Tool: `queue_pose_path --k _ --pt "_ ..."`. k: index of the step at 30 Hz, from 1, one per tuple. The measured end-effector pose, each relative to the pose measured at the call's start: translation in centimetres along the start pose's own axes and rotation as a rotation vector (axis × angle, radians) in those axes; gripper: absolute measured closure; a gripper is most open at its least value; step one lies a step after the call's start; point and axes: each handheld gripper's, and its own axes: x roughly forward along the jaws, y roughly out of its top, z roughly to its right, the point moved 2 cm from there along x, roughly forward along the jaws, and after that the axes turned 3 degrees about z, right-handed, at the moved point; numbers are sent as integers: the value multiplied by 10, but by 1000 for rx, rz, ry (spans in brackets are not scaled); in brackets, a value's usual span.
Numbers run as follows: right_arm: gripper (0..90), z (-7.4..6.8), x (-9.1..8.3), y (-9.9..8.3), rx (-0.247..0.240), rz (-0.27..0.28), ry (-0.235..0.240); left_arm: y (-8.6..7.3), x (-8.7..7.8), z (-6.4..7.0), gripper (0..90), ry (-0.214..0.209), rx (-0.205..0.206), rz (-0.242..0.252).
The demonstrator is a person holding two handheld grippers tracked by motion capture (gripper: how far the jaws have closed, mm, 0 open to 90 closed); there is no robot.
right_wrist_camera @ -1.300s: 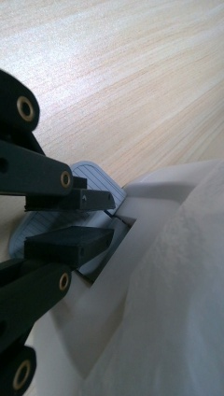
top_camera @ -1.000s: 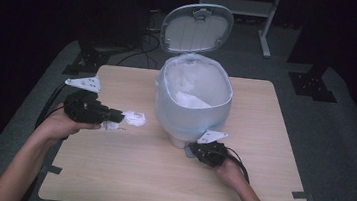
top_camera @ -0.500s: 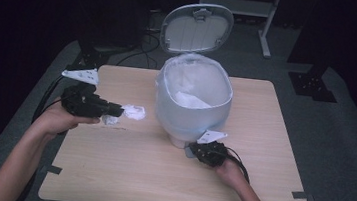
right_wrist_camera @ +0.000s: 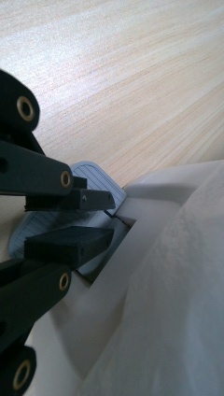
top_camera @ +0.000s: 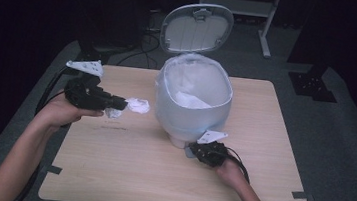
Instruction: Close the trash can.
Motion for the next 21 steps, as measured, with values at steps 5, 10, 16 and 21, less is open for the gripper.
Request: queue_pose_path --k 5,10,16,21 --pt "794 0 0 0 -2 -1 1 7 -1 1 845 0 3 11" --pt "794 0 0 0 -1 0 2 14 -2 2 845 4 10 11" --pt "794 0 0 0 -3 0 3 21 -1 2 844 5 13 5" --pt "794 0 0 0 -3 0 2 28 -1 2 845 11 18 -2"
